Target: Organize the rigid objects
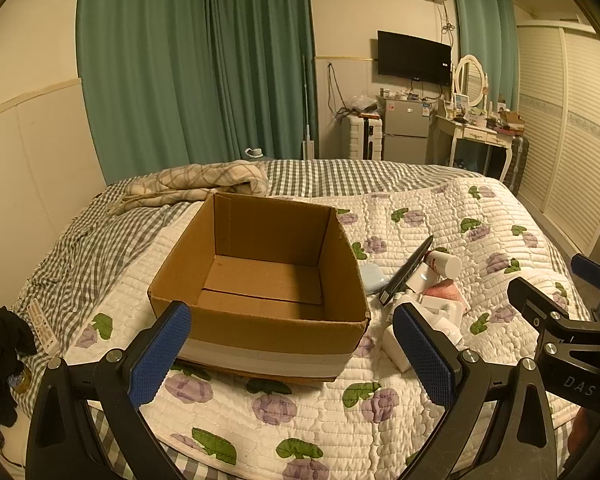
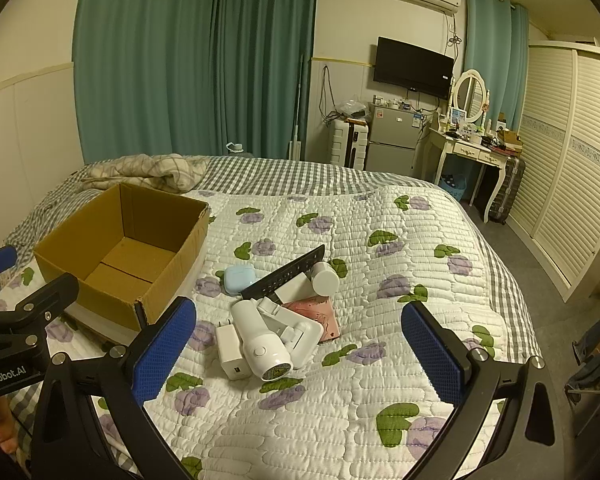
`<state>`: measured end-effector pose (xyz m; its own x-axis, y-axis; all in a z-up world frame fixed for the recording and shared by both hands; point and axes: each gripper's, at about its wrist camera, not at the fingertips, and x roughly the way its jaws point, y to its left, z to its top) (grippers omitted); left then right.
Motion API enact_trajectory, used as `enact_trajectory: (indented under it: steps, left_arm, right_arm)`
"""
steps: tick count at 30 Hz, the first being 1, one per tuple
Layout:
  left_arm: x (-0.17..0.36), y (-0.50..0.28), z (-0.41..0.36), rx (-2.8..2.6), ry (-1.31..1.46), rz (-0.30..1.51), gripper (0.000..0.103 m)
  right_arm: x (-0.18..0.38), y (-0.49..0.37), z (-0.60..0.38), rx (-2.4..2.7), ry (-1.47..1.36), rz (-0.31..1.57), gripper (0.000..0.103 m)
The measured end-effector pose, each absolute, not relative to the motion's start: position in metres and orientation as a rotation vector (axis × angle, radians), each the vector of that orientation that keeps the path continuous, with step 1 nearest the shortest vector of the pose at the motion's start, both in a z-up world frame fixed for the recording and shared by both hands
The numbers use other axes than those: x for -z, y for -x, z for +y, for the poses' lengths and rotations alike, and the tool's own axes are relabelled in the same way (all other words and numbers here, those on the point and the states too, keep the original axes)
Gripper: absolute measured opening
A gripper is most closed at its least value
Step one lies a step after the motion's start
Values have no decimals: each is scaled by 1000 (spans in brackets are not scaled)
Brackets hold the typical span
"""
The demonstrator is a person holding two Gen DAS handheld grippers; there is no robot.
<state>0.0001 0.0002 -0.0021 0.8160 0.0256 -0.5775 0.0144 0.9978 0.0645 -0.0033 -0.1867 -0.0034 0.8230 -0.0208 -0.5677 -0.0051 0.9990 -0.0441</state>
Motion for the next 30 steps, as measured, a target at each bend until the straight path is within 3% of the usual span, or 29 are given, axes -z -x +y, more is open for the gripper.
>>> enact_trajectory:
  steps: [30]
  left_arm:
    - [2,0,1,-7,-66,615,103]
  right_arm:
    - [1,3,-186,8,48,602,103]
